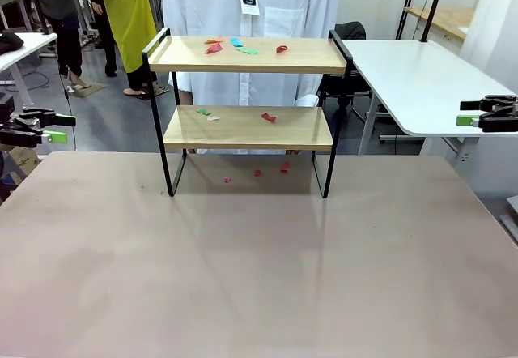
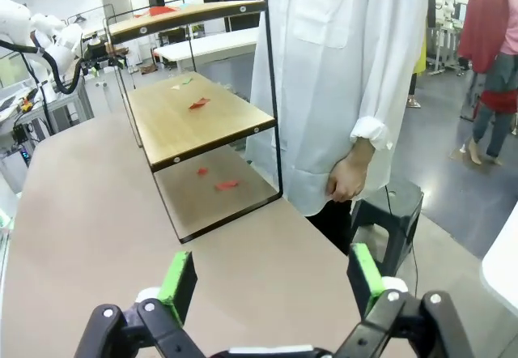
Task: Clean the shelf.
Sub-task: Pick up the Duster handed by the human.
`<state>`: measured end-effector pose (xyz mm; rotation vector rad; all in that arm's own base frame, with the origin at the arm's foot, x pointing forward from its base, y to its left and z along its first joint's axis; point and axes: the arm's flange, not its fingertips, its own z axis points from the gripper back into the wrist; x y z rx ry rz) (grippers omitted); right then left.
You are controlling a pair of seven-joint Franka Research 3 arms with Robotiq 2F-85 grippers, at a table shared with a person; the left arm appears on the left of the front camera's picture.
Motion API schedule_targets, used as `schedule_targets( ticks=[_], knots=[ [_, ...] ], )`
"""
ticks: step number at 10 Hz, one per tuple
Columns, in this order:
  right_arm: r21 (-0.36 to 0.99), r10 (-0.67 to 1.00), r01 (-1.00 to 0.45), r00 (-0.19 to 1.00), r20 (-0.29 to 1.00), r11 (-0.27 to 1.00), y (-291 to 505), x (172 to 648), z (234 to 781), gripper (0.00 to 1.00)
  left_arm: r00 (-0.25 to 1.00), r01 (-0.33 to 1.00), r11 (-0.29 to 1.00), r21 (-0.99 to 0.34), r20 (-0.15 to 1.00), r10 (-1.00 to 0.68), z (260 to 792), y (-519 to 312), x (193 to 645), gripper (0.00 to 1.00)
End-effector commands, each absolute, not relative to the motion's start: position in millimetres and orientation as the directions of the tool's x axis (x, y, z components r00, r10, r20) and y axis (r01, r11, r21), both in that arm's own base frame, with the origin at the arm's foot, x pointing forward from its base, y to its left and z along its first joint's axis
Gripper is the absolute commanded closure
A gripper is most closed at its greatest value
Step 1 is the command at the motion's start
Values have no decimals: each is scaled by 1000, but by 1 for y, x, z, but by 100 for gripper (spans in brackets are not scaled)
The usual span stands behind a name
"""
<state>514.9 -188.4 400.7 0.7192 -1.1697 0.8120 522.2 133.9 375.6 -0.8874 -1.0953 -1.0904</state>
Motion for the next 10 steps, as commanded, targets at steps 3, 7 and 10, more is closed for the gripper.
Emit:
schedule_targets(
  ticks=[3, 7, 10],
  knots=[
    [55, 118, -841, 139, 983, 539, -198, 529, 394, 0, 35, 966, 256, 22, 976, -216, 377, 135, 527, 0],
    [39, 94, -836, 107, 990, 547, -199, 528, 402, 0, 1, 966, 255, 41, 987, -163, 390, 141, 519, 0],
    [29, 78, -836, 86, 993, 547, -200, 527, 411, 0, -30, 967, 246, 66, 989, -144, 400, 142, 514, 0]
  ],
)
